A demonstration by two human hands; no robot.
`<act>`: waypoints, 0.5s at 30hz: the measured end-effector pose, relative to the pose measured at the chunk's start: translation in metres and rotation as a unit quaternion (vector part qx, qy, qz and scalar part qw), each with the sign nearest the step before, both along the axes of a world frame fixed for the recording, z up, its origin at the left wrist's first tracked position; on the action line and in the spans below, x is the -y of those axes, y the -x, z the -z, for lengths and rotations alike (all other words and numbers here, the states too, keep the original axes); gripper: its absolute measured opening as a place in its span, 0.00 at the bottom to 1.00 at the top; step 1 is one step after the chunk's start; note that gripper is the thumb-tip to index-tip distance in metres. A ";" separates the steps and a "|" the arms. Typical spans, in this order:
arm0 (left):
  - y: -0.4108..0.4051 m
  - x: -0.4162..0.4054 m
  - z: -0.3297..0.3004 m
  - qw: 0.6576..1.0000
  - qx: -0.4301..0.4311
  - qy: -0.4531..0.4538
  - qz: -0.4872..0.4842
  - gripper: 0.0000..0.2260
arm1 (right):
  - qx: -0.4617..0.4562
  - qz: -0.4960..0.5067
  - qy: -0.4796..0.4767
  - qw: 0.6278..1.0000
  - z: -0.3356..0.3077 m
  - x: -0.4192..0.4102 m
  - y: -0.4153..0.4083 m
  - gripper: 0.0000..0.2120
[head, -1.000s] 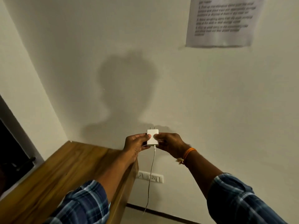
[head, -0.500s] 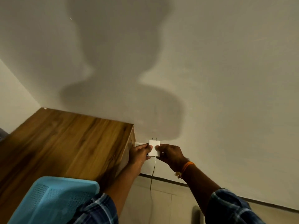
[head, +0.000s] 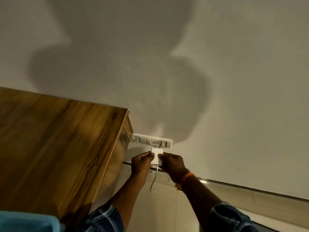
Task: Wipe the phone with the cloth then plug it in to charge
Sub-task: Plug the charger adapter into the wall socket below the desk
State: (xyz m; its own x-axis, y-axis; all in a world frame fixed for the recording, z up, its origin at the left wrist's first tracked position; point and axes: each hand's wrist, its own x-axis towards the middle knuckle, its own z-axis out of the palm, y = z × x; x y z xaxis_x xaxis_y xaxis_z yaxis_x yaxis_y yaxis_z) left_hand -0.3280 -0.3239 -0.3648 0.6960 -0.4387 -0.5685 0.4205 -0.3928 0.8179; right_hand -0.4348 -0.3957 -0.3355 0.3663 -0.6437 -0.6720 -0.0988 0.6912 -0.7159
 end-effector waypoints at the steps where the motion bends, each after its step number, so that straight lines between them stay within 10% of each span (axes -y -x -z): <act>1: -0.002 0.002 0.008 1.000 -0.002 -0.004 -0.002 0.13 | -0.004 0.003 -0.003 1.000 0.007 0.002 -0.003 0.11; 15: -0.016 0.016 0.050 0.999 0.010 0.034 -0.020 0.11 | 0.018 0.007 -0.003 1.000 0.035 0.016 -0.019 0.13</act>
